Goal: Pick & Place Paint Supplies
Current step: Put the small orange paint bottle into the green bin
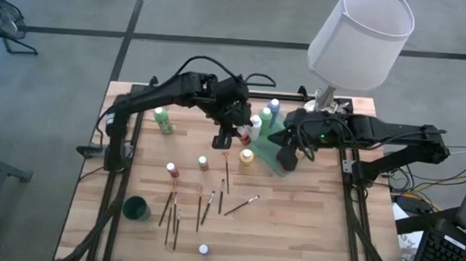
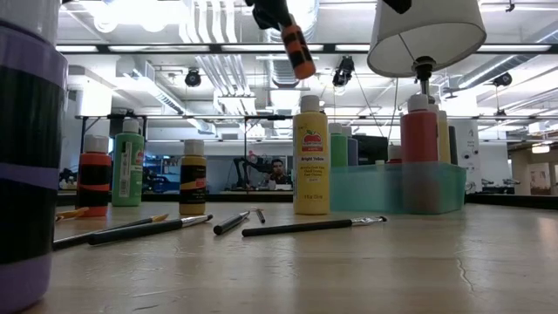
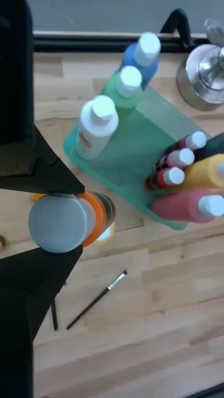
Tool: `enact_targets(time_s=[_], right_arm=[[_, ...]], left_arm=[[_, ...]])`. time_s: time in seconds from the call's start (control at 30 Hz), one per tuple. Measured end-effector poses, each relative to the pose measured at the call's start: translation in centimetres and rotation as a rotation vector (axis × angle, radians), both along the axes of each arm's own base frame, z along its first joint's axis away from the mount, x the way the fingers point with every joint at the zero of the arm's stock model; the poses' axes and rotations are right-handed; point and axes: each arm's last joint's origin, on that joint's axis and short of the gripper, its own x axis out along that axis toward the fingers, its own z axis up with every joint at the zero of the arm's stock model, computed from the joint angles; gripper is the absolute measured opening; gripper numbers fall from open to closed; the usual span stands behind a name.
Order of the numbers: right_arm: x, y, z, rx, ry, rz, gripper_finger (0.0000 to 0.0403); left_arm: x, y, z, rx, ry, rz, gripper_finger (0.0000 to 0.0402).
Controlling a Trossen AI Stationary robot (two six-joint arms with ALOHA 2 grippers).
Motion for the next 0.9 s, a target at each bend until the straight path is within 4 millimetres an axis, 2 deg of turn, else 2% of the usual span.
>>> enact_targets(time_s=[0.13, 0.33, 0.5, 0.7, 0.9], right_arm=[[-0.5, 0.5, 0.2, 0.006, -0.005, 0.022, 0.0013], [0.9, 0.4, -1.0, -0.04, 0.059, 0.065, 0.0029], [2.2, -0.2, -2.0, -0.028, 0.108, 0.058, 0.0091], [3.5, -0.8, -2.2, -0.028, 0.121, 0.034, 0.0176], [5.6, -1.0, -2.8, -0.079, 0.156, 0.063, 0.0236]], left_arm=[[0.5, 0.0, 0.0, -0.002, -0.012, -0.001, 0.0126], [1.6, 0.1, -0.6, -0.016, 0.004, 0.016, 0.0126], [1.8, 0.0, -0.4, -0.029, -0.004, 0.022, 0.0126], [1.7, 0.0, -0.3, -0.033, -0.003, 0.031, 0.0126], [1.8, 0.0, -0.3, -0.032, -0.01, 0.03, 0.0126]])
